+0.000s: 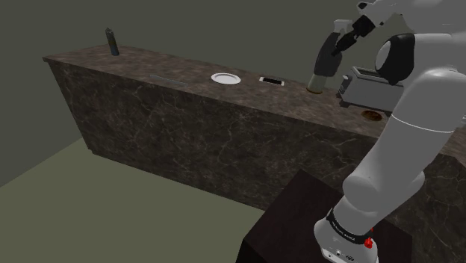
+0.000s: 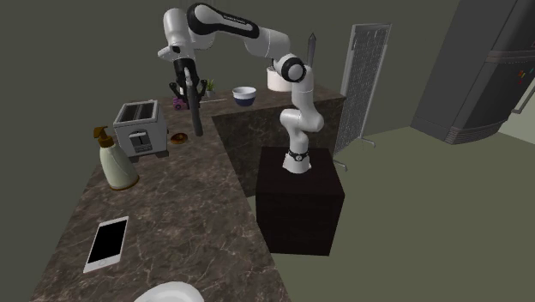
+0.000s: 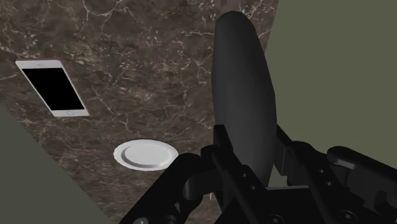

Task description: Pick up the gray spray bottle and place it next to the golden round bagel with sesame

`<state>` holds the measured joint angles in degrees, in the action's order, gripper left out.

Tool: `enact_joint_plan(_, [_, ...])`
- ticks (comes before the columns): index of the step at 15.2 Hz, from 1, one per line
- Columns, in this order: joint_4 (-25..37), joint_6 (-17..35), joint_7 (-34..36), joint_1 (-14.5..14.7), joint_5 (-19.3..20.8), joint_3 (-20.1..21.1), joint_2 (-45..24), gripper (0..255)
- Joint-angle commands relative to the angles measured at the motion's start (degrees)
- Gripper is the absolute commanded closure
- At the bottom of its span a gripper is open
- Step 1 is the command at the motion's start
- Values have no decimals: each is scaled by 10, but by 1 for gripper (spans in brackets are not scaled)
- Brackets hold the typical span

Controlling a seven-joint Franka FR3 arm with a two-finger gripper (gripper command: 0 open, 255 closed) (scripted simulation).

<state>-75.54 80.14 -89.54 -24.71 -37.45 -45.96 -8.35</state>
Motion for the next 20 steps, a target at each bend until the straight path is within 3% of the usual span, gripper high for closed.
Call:
enact_joint_plan(1, [-4, -8, -33, -22, -8, -11, -10, 255])
enact_joint_plan(10, [20, -53, -167, -139, -58, -41, -92, 255])
enact_joint_plan(19, [120, -113, -270, -301, -125, -33, -216, 255])
enact_joint_plan(20, [107, -105, -275, -295, -121, -34, -214, 255])
